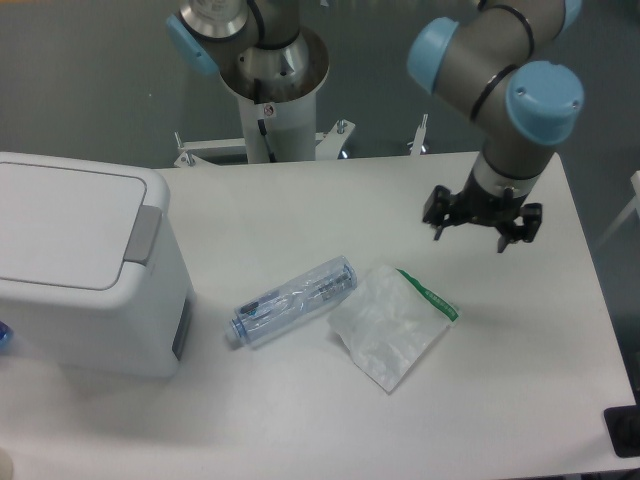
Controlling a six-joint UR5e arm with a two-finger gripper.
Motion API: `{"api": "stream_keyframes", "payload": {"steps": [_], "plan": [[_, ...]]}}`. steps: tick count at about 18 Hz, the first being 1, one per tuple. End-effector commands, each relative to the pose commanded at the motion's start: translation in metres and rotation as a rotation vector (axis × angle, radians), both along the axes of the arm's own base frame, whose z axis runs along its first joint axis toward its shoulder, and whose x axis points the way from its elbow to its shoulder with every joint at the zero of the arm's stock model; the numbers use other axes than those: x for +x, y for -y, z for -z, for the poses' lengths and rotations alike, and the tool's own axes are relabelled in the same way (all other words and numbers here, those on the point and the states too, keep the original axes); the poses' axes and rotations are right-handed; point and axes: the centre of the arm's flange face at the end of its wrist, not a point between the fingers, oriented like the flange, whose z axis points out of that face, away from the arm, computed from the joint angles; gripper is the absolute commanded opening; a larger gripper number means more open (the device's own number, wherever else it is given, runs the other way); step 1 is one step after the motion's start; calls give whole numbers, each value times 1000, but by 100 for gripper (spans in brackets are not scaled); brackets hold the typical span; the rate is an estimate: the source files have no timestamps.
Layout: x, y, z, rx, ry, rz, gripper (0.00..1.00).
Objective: Open the trash can
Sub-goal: 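Swing the gripper over the table and lower it beside the bin lid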
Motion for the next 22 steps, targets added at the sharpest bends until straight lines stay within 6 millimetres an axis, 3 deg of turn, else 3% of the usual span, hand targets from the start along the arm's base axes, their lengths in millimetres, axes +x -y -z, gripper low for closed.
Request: {"api": "stream_keyframes", "payload": {"steps": [3, 6, 8, 12, 16, 19, 22], "plan": [[23, -11, -44, 76, 16, -40, 100], [57, -35, -64, 118, 27, -44, 100], [71, -39, -78, 141, 23, -56, 100], [100, -57, -88, 175, 46, -37, 100], [122, -64, -108, 253, 91, -72, 100], [164, -86, -106, 256, 140, -92, 100], [185, -94, -102, 298, 131, -80, 100]]}}
